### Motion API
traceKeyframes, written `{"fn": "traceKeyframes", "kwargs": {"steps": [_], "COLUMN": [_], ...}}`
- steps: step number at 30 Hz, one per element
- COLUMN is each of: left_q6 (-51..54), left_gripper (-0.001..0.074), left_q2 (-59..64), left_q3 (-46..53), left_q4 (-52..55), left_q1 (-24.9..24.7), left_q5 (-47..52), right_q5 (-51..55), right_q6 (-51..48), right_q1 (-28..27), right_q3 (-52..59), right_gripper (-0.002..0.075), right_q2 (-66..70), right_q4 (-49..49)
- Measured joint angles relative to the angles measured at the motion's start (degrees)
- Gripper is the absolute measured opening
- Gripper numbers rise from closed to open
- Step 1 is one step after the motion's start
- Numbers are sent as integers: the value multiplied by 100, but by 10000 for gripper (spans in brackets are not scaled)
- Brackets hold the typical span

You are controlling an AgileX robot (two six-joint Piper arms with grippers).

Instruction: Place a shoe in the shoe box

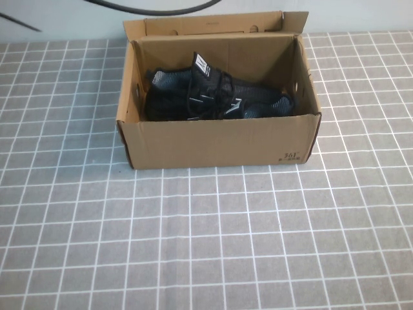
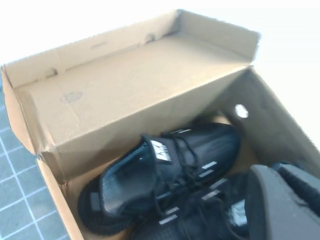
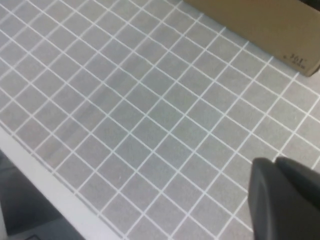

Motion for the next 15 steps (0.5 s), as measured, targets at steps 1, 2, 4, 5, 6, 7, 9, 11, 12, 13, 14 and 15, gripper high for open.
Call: {"fn": "traceKeyframes", "kwargs": {"steps": [1, 2, 4, 5, 6, 7, 9, 11, 12, 13, 14, 15], "left_q6": [26, 53, 77, 77, 81, 90, 90, 90, 94, 129, 157, 197], "left_gripper": [3, 2, 1, 1, 1, 1, 1, 1, 1, 1, 1, 1], "left_q2": [-212, -381, -831, -1014, -1260, -1509, -2018, -2674, -3038, -3423, -3745, -4162], "left_q3": [160, 341, 790, 999, 1291, 1614, 2296, 3174, 3658, 4155, 4566, 5088], "left_q4": [0, 0, 11, 11, 22, 35, 36, 44, 44, 44, 34, 34], "left_q1": [-41, -56, -94, -94, -94, -94, -94, -94, -94, -94, -94, -94], "left_q5": [0, 0, 0, 0, 0, 0, -133, -477, -731, -1011, -1318, -1640], "right_q5": [32, 57, 80, 95, 106, 116, 120, 129, 129, 152, 166, 166], "right_q6": [12, 27, 35, 39, 49, 49, 84, 150, 200, 246, 308, 375], "right_q1": [0, 0, 0, 0, 0, 0, 0, 0, 0, 0, 0, 0], "right_q3": [0, 0, 0, 0, 0, 0, 0, 8, 40, 63, 78, 92], "right_gripper": [-16, -16, -16, -16, -16, -16, -16, -16, -16, -16, -16, -16], "right_q2": [-96, -230, -527, -687, -847, -965, -1252, -1530, -1697, -1869, -2027, -2174], "right_q4": [3, 15, 15, 15, 15, 15, 15, 27, 27, 27, 27, 27]}}
